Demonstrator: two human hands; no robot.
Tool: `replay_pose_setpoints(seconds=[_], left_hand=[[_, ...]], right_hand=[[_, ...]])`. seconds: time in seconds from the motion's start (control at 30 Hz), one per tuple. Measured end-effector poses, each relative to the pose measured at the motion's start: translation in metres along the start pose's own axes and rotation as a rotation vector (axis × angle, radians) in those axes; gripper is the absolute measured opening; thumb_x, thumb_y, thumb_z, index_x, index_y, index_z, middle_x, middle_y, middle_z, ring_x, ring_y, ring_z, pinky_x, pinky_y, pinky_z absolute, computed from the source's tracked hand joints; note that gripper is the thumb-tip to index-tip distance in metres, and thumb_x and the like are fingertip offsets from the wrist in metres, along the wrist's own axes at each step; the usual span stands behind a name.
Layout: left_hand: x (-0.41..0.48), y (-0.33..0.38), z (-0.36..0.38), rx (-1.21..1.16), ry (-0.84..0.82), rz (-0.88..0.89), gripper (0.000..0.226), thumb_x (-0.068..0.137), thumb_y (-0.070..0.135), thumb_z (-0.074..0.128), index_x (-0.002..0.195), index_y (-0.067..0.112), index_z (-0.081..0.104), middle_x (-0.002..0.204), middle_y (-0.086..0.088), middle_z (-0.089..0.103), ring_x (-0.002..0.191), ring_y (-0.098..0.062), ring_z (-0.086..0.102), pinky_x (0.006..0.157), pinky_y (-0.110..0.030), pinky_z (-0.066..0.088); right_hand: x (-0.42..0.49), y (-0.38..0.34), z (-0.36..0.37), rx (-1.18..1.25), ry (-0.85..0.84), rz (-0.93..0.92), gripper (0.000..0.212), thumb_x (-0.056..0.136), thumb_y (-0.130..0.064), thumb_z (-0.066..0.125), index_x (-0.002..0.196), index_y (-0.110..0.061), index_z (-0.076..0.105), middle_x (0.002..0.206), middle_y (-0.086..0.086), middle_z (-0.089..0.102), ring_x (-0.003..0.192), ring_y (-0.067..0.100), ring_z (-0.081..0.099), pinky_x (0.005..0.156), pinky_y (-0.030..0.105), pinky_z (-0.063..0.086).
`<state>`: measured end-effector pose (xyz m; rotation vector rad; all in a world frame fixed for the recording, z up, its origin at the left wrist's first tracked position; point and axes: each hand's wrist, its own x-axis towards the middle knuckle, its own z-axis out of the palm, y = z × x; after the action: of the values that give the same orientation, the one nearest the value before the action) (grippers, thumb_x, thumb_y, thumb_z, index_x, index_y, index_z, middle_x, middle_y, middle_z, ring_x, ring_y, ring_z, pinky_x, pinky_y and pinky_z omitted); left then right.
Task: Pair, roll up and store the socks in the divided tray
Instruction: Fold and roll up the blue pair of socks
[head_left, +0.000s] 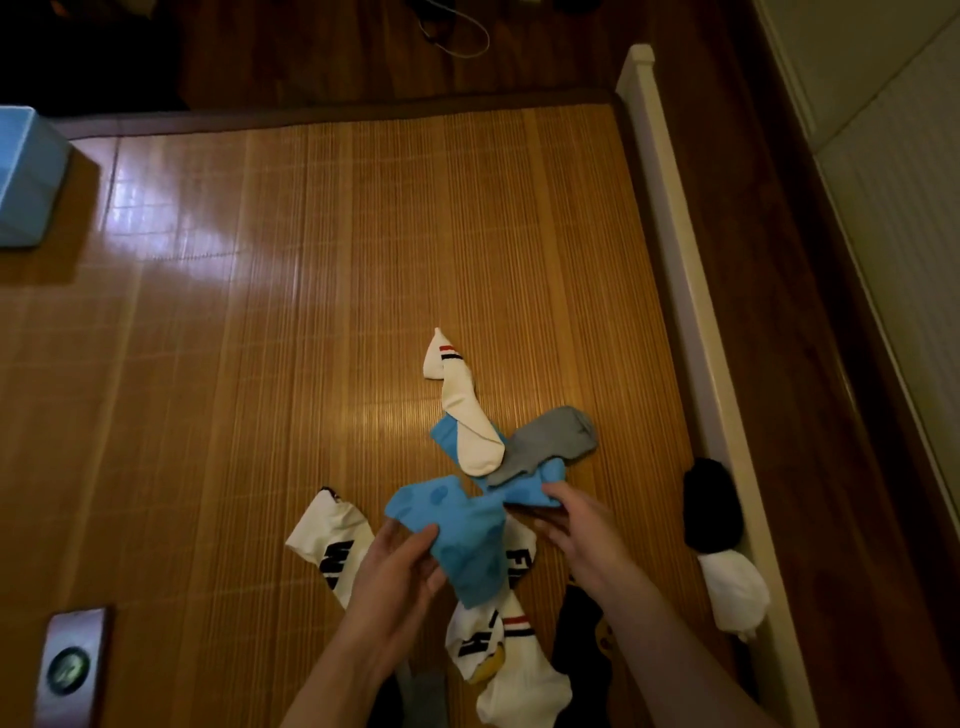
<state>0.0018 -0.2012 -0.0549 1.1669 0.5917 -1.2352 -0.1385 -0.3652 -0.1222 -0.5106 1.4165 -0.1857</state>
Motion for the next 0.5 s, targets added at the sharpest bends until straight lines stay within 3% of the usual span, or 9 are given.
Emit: replay_pose_setpoints(seconds=[0.07, 0.1, 0.17, 0.23, 0.33, 0.4, 0.5], left_hand=[[-0.004, 0.002, 0.0, 0.051, 0.035, 0.055, 0.09, 0.09, -0.005, 0.061, 0.159, 0.036, 0.021, 0.112, -0.016, 0.071, 0.1, -0.033, 0.076, 0.077, -0.049, 0.065], [-0.01, 0.005, 0.003, 0.115, 0.036, 0.066, 0.088, 0.094, -0.006, 0.057, 0.159, 0.04, 0.02, 0.115, -0.014, 0.066, 0.1, -0.033, 0.076, 0.077, -0.049, 0.065], [-0.024, 0.011, 0.014, 0.248, 0.011, 0.043, 0.053, 0.098, 0.0, 0.053, 0.145, 0.025, 0.053, 0.125, -0.019, 0.064, 0.103, -0.034, 0.074, 0.075, -0.044, 0.064], [-0.044, 0.016, 0.03, 0.314, -0.034, -0.063, 0.03, 0.095, 0.015, 0.058, 0.12, 0.009, 0.074, 0.125, -0.023, 0.069, 0.106, -0.035, 0.073, 0.086, -0.046, 0.062], [-0.081, 0.026, 0.062, 0.232, -0.148, -0.193, 0.059, 0.095, 0.048, 0.054, 0.127, 0.0, 0.068, 0.128, -0.024, 0.069, 0.122, -0.039, 0.063, 0.114, -0.05, 0.041], [-0.104, 0.036, 0.082, 0.108, -0.187, -0.163, 0.073, 0.093, 0.059, 0.05, 0.129, -0.002, 0.068, 0.125, -0.023, 0.069, 0.116, -0.037, 0.064, 0.109, -0.048, 0.041], [-0.14, 0.063, 0.112, -0.05, -0.229, -0.045, 0.064, 0.094, 0.048, 0.054, 0.135, -0.001, 0.061, 0.115, -0.022, 0.072, 0.103, -0.032, 0.066, 0.092, -0.045, 0.05]], right_hand=[[-0.03, -0.02, 0.008, 0.192, -0.104, -0.025, 0.022, 0.088, -0.01, 0.068, 0.11, -0.007, 0.071, 0.108, 0.013, 0.076, 0.097, 0.022, 0.073, 0.077, 0.032, 0.059], [-0.047, -0.03, 0.011, 0.251, -0.158, -0.041, 0.028, 0.085, -0.01, 0.068, 0.112, -0.007, 0.07, 0.111, 0.013, 0.076, 0.1, 0.024, 0.073, 0.082, 0.035, 0.059], [-0.083, -0.048, 0.015, 0.364, -0.29, -0.028, 0.041, 0.079, -0.011, 0.067, 0.121, -0.007, 0.066, 0.118, 0.018, 0.073, 0.106, 0.03, 0.072, 0.09, 0.043, 0.057], [-0.117, -0.066, 0.018, 0.439, -0.417, 0.011, 0.047, 0.081, -0.012, 0.061, 0.127, -0.003, 0.061, 0.125, 0.024, 0.068, 0.112, 0.037, 0.069, 0.094, 0.049, 0.055], [-0.163, -0.091, 0.021, 0.445, -0.53, 0.014, 0.048, 0.08, -0.015, 0.056, 0.123, 0.005, 0.062, 0.125, 0.029, 0.066, 0.109, 0.04, 0.069, 0.089, 0.051, 0.056], [-0.193, -0.105, 0.022, 0.436, -0.581, -0.003, 0.046, 0.079, -0.015, 0.054, 0.117, 0.006, 0.066, 0.121, 0.029, 0.067, 0.104, 0.039, 0.071, 0.084, 0.051, 0.059], [-0.235, -0.124, 0.019, 0.371, -0.588, -0.039, 0.048, 0.079, -0.013, 0.057, 0.124, 0.003, 0.062, 0.118, 0.027, 0.069, 0.1, 0.037, 0.072, 0.084, 0.049, 0.058]])
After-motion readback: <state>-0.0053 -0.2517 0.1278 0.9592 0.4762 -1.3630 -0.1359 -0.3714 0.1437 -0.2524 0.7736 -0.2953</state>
